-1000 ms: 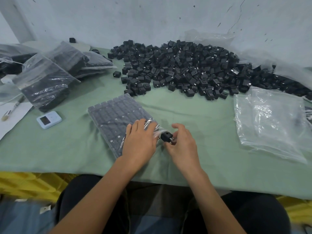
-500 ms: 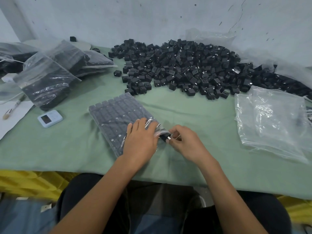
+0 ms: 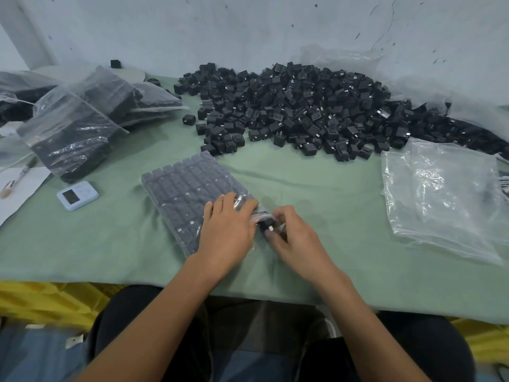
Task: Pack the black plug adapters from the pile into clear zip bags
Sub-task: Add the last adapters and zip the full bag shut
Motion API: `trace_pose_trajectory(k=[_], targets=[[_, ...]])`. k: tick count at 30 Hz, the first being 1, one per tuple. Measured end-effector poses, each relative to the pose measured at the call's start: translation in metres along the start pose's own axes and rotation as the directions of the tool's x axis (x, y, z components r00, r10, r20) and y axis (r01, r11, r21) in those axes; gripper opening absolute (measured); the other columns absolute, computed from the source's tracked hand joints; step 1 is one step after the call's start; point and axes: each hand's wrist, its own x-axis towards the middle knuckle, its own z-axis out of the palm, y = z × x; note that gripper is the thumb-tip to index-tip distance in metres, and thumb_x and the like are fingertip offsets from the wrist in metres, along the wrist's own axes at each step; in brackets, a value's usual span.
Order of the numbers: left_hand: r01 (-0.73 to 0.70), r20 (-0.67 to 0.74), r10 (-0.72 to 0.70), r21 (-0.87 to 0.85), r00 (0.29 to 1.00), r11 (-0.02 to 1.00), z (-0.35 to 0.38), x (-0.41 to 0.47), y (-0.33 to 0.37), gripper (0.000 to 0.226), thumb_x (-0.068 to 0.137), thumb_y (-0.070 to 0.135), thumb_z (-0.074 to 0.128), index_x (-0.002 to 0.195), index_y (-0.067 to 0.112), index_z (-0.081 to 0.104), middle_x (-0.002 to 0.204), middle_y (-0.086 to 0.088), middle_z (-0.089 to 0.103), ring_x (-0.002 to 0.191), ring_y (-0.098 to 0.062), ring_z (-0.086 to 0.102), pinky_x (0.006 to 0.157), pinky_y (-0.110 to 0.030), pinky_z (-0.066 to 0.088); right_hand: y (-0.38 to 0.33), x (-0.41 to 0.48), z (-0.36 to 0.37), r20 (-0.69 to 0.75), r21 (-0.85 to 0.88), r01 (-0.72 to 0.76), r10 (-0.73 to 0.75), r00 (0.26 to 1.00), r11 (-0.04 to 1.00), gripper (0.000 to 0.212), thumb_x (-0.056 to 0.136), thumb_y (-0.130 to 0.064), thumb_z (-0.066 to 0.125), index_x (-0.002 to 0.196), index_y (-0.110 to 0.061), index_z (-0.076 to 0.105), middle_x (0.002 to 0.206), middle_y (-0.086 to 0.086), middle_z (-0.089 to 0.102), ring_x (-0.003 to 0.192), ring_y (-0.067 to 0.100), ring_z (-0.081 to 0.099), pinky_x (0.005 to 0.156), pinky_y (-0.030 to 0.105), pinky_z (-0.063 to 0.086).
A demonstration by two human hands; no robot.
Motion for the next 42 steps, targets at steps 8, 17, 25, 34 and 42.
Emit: trace_pose_trajectory(k=[8, 17, 25, 34, 42], targets=[[-0.012, 0.019, 0.012, 0.006, 1.000, 1.000, 0.001, 0.003, -0.003, 0.035, 0.102, 0.046, 0.039, 0.133, 0.033, 0.051, 0.138, -0.008, 0.045, 0.129, -0.027, 0.042, 0.109, -0.039, 0.025, -0.005, 0.013, 0.017, -0.168, -0.088, -0.153, 0.137, 0.976, 0.984, 0.031, 0.083, -0.043, 0.070, 0.090, -0.033, 0.041, 0.077, -0.015, 0.059, 0.072, 0.010, 0.059, 0.066, 0.031, 0.047], [-0.017, 0.000, 0.017, -0.013, 1.000, 1.000, 0.001, -0.004, -0.003, 0.039, 0.101, 0.039, 0.042, 0.139, 0.028, 0.042, 0.140, 0.000, 0.043, 0.131, -0.022, 0.038, 0.111, -0.038, 0.025, 0.012, 0.024, -0.008, 0.081, -0.017, -0.085, 0.086, 0.993, 0.996, 0.023, 0.087, -0.031, 0.073, 0.105, -0.035, 0.058, 0.088, -0.017, 0.065, 0.076, -0.002, 0.059, 0.071, 0.020, 0.046], [-0.023, 0.036, 0.020, 0.079, 0.999, 0.997, 0.003, -0.004, -0.002, 0.030, 0.106, 0.039, 0.029, 0.127, 0.021, 0.041, 0.144, -0.007, 0.038, 0.128, -0.028, 0.036, 0.109, -0.045, 0.027, -0.005, 0.023, 0.009, -0.044, -0.278, -0.029, 0.017, 0.999, 0.960, 0.016, 0.096, -0.030, 0.058, 0.091, -0.017, 0.049, 0.091, 0.005, 0.060, 0.085, 0.030, 0.056, 0.070, 0.038, 0.038], [-0.025, -0.078, 0.013, -0.149, 0.997, 0.989, -0.005, 0.002, 0.013, 0.016, 0.089, 0.033, 0.059, 0.098, 0.021, 0.052, 0.110, 0.003, 0.053, 0.103, -0.021, 0.050, 0.088, -0.031, 0.038, 0.001, 0.014, 0.005, -0.096, -0.298, -0.039, 0.011, 0.995, 0.954, 0.027, 0.092, -0.032, 0.063, 0.081, -0.024, 0.040, 0.080, 0.002, 0.055, 0.077, 0.029, 0.055, 0.062, 0.035, 0.032], [0.014, -0.102, -0.021, -0.061, 0.995, 0.998, 0.003, 0.002, 0.019, 0.028, 0.088, 0.046, 0.060, 0.100, 0.023, 0.052, 0.107, 0.004, 0.053, 0.099, -0.019, 0.049, 0.086, -0.032, 0.038, 0.000, 0.009, 0.002, -0.084, -0.215, -0.027, 0.009, 0.996, 0.976, 0.017, 0.092, -0.028, 0.064, 0.085, -0.019, 0.051, 0.081, -0.001, 0.056, 0.077, 0.023, 0.054, 0.065, 0.033, 0.036]])
